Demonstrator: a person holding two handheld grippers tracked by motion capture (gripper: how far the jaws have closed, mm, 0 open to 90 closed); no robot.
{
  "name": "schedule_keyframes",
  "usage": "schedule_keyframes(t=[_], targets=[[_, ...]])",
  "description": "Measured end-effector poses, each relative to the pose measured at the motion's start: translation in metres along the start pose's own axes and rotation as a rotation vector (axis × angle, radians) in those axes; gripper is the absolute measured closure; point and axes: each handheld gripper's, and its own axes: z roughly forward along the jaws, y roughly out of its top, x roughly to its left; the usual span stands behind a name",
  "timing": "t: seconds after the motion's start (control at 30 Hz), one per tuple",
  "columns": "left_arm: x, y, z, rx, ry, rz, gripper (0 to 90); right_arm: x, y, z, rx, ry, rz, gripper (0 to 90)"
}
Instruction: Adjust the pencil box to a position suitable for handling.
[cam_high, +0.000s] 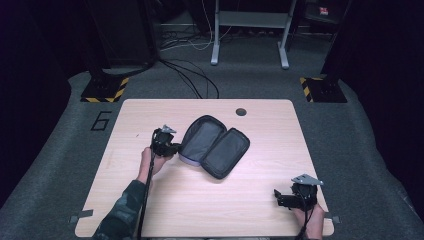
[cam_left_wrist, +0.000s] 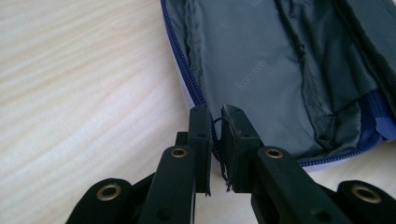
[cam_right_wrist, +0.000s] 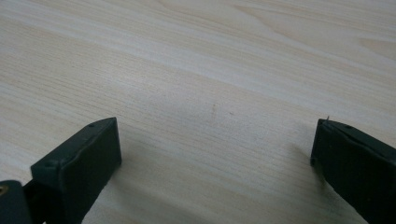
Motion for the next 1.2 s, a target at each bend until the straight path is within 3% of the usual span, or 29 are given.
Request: schedule_keyframes(t=[0.1, 0.27, 0.57, 1.1, 1.2], targets=[[-0.003, -0.003, -0.006, -0.012, -0.019, -0.027, 81.1, 0.000, 0.000, 0.000, -0.004, 0.000, 0.004, 1.3], [-0.012, -0.009, -0.012, 0.009, -0.019, -0.018, 80.4, 0.000, 0.000, 0.000, -0.005, -0.001, 0.004, 1.3], [-0.027, -0.025, -0.022, -0.013, -0.047, -0.022, 77.8, 0.000, 0.000, 0.001, -0.006, -0.001, 0.007, 1.3], [-0.049, -0.054, -0.033, -0.074, -0.151, -0.092, 73.6, 0.001, 0.000, 0.001, -0.005, 0.001, 0.014, 1.3], [-0.051, -0.059, -0.034, -0.083, -0.196, -0.114, 71.1, 0.001, 0.000, 0.001, -0.005, 0.000, 0.015, 1.4]])
